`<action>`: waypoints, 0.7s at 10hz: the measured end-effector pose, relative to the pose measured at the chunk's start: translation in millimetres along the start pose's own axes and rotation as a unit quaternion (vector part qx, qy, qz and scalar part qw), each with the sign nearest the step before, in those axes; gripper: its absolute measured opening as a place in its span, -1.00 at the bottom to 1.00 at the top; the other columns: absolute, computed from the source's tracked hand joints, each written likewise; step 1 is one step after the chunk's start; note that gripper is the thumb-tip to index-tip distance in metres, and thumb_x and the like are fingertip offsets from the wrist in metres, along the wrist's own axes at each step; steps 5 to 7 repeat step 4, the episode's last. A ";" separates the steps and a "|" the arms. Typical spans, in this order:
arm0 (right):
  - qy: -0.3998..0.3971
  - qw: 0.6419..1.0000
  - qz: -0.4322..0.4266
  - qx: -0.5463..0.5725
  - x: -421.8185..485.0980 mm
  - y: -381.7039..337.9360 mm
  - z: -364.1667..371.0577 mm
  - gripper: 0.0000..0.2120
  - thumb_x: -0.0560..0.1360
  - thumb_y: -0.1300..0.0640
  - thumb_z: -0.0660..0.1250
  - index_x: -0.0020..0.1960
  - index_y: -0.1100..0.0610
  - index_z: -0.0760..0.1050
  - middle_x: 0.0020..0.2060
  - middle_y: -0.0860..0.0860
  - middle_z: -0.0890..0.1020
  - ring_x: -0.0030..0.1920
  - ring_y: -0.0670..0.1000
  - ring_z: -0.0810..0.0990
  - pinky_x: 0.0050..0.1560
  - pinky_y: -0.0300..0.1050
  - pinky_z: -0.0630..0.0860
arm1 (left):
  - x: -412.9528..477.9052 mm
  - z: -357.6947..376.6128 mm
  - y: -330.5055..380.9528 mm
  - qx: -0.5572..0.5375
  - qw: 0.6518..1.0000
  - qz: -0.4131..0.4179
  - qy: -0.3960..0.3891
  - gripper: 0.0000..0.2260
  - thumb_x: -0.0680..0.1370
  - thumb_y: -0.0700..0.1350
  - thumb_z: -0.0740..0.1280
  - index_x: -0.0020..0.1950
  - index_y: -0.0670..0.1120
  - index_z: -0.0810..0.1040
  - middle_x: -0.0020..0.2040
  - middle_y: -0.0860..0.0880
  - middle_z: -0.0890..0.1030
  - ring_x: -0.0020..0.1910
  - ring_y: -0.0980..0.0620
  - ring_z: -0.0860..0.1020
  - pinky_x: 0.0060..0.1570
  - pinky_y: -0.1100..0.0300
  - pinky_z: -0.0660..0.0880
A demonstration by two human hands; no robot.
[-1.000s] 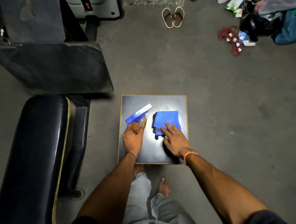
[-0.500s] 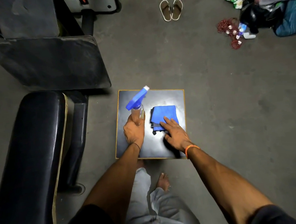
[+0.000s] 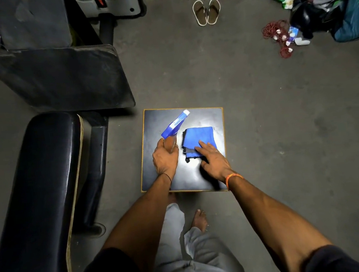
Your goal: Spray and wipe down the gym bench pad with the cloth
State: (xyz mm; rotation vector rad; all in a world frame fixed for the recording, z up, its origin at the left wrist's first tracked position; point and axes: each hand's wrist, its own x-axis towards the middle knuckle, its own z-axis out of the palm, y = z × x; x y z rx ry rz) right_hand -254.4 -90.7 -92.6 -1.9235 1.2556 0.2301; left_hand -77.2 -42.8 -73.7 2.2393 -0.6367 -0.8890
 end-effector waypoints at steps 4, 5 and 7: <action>0.093 0.993 0.043 0.061 -37.8 -15.2 -7.4 -0.45 0.58 0.22 0.21 0.56 0.00 0.32 0.57 -0.07 0.32 0.59 0.01 0.25 0.50 -0.05 0.27 | -19.6 -17.7 -19.3 0.045 0.998 -0.027 -0.027 -0.34 0.53 -0.02 0.46 0.56 -0.16 0.32 0.48 -0.18 0.47 0.45 -0.19 0.45 0.42 0.01 0.39; 0.093 0.993 0.043 0.061 -37.8 -15.2 -7.4 -0.45 0.58 0.22 0.21 0.56 0.00 0.32 0.57 -0.07 0.32 0.59 0.01 0.25 0.50 -0.05 0.27 | -19.6 -17.7 -19.3 0.045 0.998 -0.027 -0.027 -0.34 0.53 -0.02 0.46 0.56 -0.16 0.32 0.48 -0.18 0.47 0.45 -0.19 0.45 0.42 0.01 0.39; 0.093 0.993 0.043 0.061 -37.8 -15.2 -7.4 -0.45 0.58 0.22 0.21 0.56 0.00 0.32 0.57 -0.07 0.32 0.59 0.01 0.25 0.50 -0.05 0.27 | -19.6 -17.7 -19.3 0.045 0.998 -0.027 -0.027 -0.34 0.53 -0.02 0.46 0.56 -0.16 0.32 0.48 -0.18 0.47 0.45 -0.19 0.45 0.42 0.01 0.39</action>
